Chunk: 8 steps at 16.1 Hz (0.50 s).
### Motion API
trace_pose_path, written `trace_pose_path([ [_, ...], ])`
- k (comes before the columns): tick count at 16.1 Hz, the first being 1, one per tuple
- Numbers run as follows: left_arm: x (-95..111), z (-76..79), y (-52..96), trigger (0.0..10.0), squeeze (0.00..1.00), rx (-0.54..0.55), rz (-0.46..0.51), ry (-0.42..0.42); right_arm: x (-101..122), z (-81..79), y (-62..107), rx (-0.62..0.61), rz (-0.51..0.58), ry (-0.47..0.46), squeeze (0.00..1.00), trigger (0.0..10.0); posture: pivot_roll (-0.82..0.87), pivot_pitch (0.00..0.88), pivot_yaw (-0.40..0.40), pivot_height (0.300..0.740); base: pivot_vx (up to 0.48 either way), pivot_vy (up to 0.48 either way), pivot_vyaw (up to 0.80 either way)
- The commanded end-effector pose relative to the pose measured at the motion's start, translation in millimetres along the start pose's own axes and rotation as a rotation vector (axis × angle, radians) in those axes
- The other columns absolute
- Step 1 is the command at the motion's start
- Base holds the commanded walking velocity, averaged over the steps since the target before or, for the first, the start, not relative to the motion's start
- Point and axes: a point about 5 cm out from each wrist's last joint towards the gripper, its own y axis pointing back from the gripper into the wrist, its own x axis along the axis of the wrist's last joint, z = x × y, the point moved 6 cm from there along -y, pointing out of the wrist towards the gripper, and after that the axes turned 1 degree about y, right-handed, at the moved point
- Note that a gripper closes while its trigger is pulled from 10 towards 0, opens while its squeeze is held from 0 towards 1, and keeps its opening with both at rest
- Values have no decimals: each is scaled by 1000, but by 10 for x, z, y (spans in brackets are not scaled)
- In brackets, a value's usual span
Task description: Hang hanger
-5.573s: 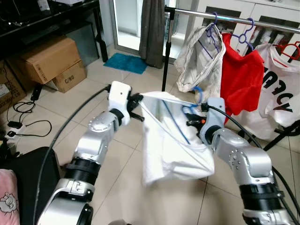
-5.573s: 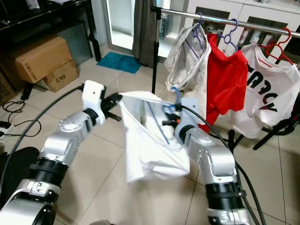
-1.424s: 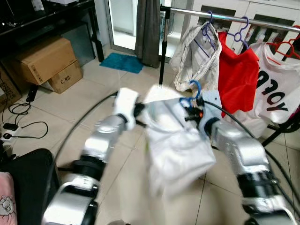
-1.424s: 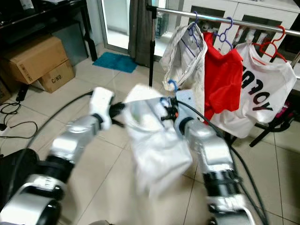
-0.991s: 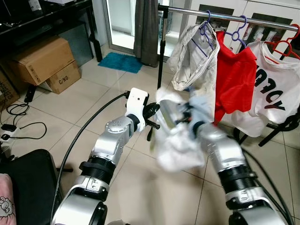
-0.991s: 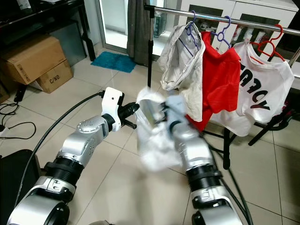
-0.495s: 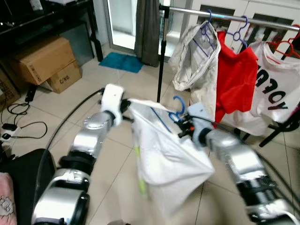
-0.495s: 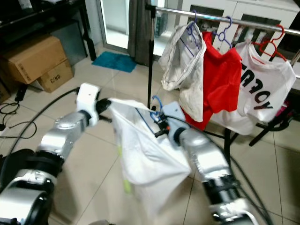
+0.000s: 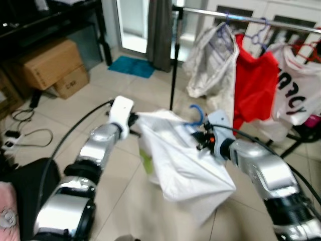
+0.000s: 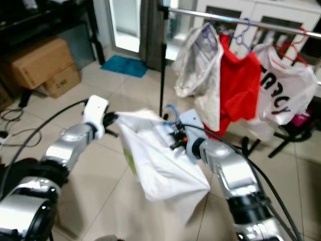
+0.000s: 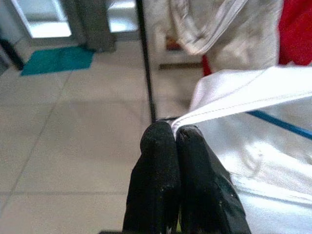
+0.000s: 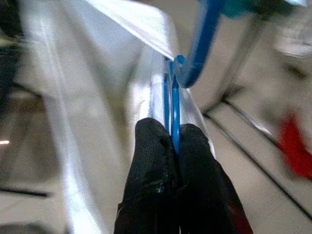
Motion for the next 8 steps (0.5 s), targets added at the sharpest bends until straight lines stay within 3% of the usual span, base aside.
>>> trace_pose_path([
  [1, 147, 65, -35, 0, 0, -27, 41, -16, -38, 12, -14, -14, -28, 18, 0, 10000, -125, 0, -2, 740, 0, 0, 0],
  [3, 200, 234, -76, 0, 0, -77, 64, -1, -159, 59, -111, -97, -80, 88, 0, 10000, -128, 0, -2, 740, 0, 0, 0],
  [4, 245, 360, -98, 0, 0, -114, 81, 11, -244, 62, -206, -125, -99, 18, 0, 10000, -126, 0, -3, 740, 0, 0, 0],
  [6, 318, 533, -123, 0, 0, -162, 107, 35, -281, 248, -290, -278, -72, -99, 0, 10000, -120, 0, -8, 740, 0, 0, 0],
  [7, 319, 539, -123, 0, 0, -164, 108, 35, -279, 255, -289, -284, -68, -107, 0, 10000, -120, 0, -8, 740, 0, 0, 0],
  [8, 311, 660, -136, 0, 0, -197, 106, 42, -58, 384, -269, -373, 67, -287, 0, 10000, -121, 0, -6, 740, 0, 0, 0],
])
